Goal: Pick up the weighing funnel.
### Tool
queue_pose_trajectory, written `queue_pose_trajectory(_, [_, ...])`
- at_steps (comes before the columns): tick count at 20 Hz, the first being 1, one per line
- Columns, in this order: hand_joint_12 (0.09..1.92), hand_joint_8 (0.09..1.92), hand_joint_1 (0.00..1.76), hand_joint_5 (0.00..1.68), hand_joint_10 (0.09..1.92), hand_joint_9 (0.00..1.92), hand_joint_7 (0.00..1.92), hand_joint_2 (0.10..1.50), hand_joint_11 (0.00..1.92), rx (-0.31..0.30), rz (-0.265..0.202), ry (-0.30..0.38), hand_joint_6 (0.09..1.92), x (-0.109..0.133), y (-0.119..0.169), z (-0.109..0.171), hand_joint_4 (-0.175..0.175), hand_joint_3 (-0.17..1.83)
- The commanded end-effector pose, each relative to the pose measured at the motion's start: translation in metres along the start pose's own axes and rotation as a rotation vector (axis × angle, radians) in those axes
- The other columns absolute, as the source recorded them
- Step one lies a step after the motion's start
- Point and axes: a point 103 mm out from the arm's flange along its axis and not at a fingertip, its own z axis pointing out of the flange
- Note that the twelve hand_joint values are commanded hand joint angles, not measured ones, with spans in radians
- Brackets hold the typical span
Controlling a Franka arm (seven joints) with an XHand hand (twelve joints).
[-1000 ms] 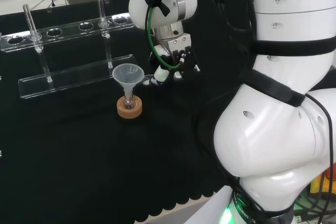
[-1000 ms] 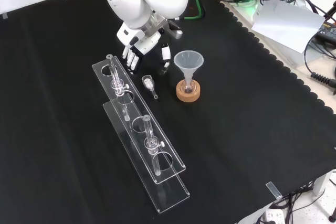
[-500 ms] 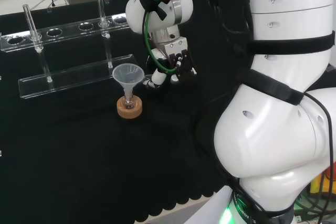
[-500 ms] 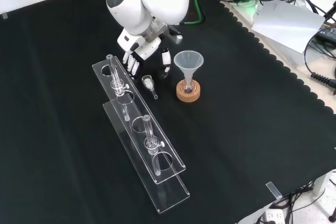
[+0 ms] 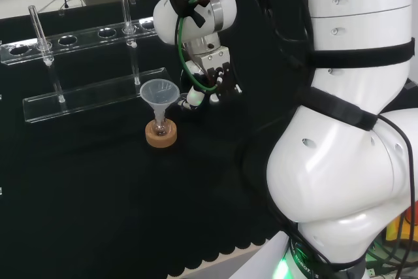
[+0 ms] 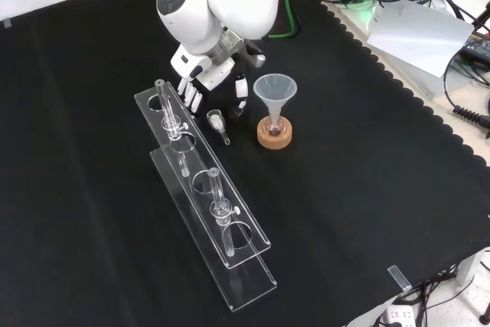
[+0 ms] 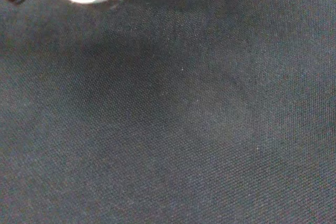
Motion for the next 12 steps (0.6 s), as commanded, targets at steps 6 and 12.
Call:
queue_pose_trajectory(6, [1.27,0.69,0.89,0.72,0.53,0.73,0.48,0.58,0.49,0.003,0.013,-0.008,0.17,-0.0007,0.0015,0.0047,-0.054,0.65])
queue_pose_trajectory(12, [1.27,0.71,0.9,0.57,0.55,0.72,0.48,0.57,0.49,0.005,0.01,-0.001,0.58,0.0007,0.0031,0.0081,-0.054,0.66])
